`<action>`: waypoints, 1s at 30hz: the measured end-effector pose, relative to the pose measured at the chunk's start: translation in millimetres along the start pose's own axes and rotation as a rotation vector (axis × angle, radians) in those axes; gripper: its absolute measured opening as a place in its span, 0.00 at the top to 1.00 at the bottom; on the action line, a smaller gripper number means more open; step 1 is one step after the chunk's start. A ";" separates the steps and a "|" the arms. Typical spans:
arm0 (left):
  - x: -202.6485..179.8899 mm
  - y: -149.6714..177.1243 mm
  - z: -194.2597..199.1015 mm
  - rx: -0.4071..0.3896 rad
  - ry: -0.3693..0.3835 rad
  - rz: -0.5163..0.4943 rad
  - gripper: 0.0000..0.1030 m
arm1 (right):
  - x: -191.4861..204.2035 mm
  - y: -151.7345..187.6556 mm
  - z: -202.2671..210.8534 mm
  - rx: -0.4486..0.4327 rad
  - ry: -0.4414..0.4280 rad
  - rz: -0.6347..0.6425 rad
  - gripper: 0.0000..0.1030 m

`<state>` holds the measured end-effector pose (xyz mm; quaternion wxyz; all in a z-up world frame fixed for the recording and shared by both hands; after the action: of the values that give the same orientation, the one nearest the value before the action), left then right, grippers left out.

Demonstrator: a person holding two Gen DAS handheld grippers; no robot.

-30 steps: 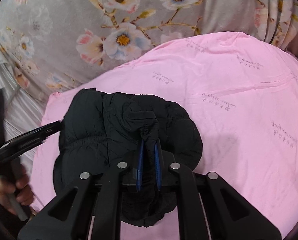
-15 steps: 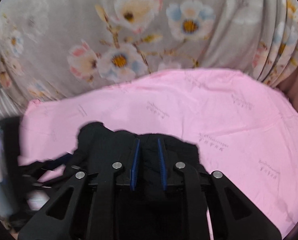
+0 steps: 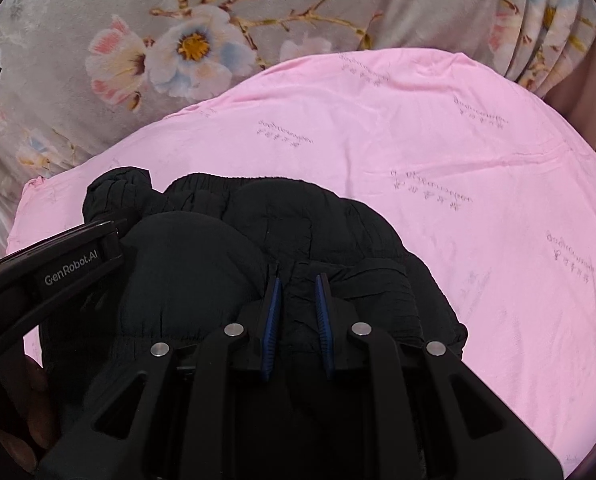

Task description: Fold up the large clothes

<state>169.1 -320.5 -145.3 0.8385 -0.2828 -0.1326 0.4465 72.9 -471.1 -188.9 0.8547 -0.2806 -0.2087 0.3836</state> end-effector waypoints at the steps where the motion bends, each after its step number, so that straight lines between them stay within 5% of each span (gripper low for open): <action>1: 0.5 0.8 -3.4 -0.001 0.000 0.001 0.48 | -0.7 0.7 -3.7 0.000 0.000 -0.006 0.84; 30: 1.4 13.6 -28.7 -0.147 -0.118 -0.045 0.43 | -6.1 13.1 -37.4 -0.094 -0.001 -0.018 0.84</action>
<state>174.4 -323.5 -176.6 0.8160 -0.3137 -0.2204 0.4326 83.5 -480.6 -226.4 0.8439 -0.3185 -0.2293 0.3659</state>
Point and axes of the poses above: each gripper's, at about its wrist camera, not at the fingertips, and z roughly against the way its jaws point, x to its left, y to its underside, the point moved 9 cm from there along -z, roughly the way its jaws point, and after that the axes turned 6 degrees about y, right-handed, at the moved point
